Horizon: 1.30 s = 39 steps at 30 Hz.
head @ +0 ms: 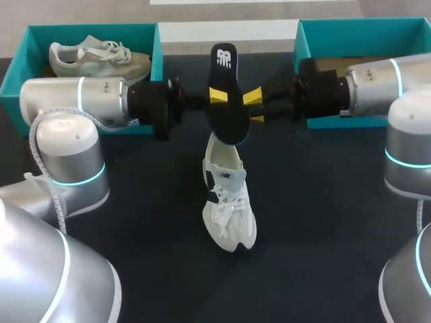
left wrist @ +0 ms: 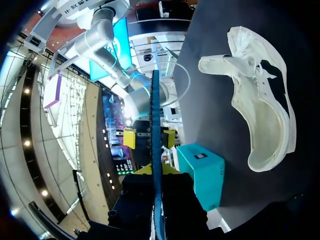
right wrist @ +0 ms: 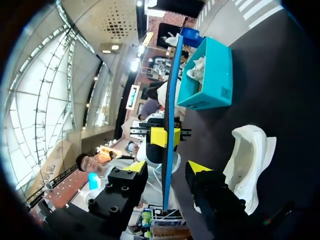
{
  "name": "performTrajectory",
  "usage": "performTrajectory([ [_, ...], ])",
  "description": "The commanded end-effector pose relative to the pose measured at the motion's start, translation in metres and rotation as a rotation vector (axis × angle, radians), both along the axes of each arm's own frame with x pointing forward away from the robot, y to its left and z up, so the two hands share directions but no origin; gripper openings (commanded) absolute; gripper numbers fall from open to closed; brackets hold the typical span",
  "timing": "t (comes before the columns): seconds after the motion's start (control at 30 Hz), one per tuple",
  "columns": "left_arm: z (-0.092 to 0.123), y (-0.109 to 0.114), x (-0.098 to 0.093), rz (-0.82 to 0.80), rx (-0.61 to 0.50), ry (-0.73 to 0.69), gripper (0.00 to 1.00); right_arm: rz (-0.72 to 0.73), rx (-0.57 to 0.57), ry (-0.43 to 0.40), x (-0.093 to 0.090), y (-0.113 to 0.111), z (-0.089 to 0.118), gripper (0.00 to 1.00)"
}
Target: Take the shoe out of the shoebox, open the shoe tongue, remove and reinsert the insole, then place the shoe into the shoebox
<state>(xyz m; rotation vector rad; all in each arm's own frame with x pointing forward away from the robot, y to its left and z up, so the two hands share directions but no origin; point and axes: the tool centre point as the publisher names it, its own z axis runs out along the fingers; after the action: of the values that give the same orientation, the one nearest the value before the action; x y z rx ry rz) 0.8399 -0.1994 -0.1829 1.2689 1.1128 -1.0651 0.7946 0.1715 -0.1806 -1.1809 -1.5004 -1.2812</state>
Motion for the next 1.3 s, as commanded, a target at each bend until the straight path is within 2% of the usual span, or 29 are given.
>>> performTrajectory([
  [0.03, -0.003, -0.012, 0.005, -0.003, -0.001, 0.0, 0.0, 0.022, 0.004, 0.005, 0.01, 0.011, -0.006, 0.44],
  [0.13, -0.003, -0.016, 0.004, -0.008, -0.003, 0.001, 0.0, 0.029, 0.008, 0.003, 0.011, 0.013, -0.007, 0.36],
  [0.23, -0.004, -0.019, 0.004, -0.008, -0.006, 0.005, 0.0, 0.043, 0.014, 0.004, 0.012, 0.015, -0.008, 0.18],
  [0.27, -0.005, -0.019, 0.004, -0.005, -0.007, 0.007, 0.0, 0.048, 0.014, 0.007, 0.011, 0.016, -0.009, 0.15],
  [0.53, -0.005, -0.021, 0.007, 0.002, -0.003, 0.003, 0.0, 0.057, 0.023, 0.009, 0.009, 0.018, -0.011, 0.11],
  [0.63, -0.006, -0.023, 0.007, 0.0, -0.002, 0.003, 0.0, 0.062, 0.025, 0.008, 0.009, 0.019, -0.011, 0.0],
  [0.87, -0.003, -0.026, 0.003, -0.022, 0.021, 0.023, 0.0, 0.059, 0.03, 0.001, 0.011, 0.018, -0.012, 0.0],
  [0.9, -0.003, -0.026, 0.002, -0.027, 0.034, 0.028, 0.87, 0.058, 0.032, -0.001, 0.011, 0.018, -0.013, 0.0],
  [0.93, -0.002, -0.025, 0.002, -0.026, 0.036, 0.033, 1.0, 0.055, 0.032, -0.004, 0.012, 0.017, -0.013, 0.0],
  [1.13, -0.002, 0.0, 0.0, 0.0, 0.125, 0.114, 1.0, -0.008, 0.011, -0.088, 0.019, 0.012, -0.022, 0.0],
  [1.3, -0.009, 0.028, 0.002, 0.05, 0.188, 0.283, 1.0, -0.063, -0.01, -0.186, 0.028, 0.01, -0.029, 0.0],
])
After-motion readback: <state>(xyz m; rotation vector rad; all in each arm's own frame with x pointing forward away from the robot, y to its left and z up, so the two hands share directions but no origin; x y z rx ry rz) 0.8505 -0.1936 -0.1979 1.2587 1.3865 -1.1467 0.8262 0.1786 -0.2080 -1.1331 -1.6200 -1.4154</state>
